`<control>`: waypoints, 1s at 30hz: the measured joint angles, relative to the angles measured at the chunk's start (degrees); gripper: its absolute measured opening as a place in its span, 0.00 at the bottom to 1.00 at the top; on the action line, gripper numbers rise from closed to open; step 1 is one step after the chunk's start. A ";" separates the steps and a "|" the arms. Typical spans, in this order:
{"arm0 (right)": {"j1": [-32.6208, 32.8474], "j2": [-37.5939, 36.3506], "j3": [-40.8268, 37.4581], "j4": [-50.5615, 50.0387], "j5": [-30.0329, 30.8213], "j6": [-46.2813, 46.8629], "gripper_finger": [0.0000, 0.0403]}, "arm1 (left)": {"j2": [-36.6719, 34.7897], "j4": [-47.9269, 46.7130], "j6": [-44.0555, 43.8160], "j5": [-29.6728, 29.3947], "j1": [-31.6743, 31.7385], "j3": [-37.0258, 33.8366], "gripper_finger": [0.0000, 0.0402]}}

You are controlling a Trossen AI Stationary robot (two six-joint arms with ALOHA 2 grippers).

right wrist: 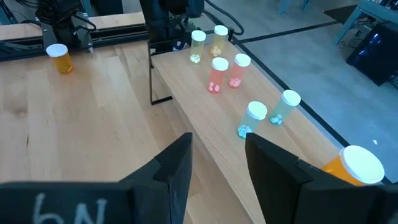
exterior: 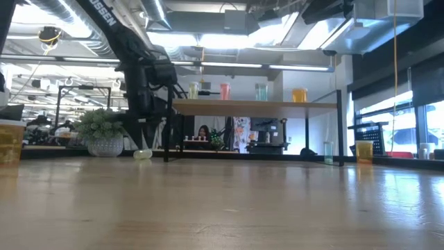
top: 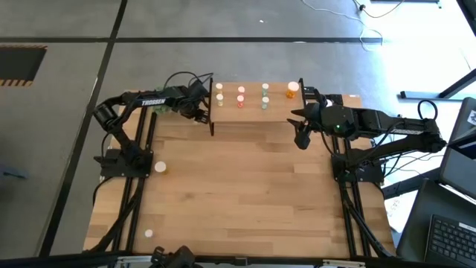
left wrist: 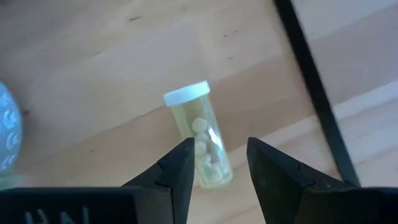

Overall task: Pick and place medicine bottles onto shelf by color
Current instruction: Put the yellow pill bottle on the shelf aligned with the other yellow pill bottles

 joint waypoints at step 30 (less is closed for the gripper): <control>-0.02 0.00 0.00 0.00 0.00 0.00 0.38 | 3.98 1.05 1.48 -0.48 -0.87 0.00 0.35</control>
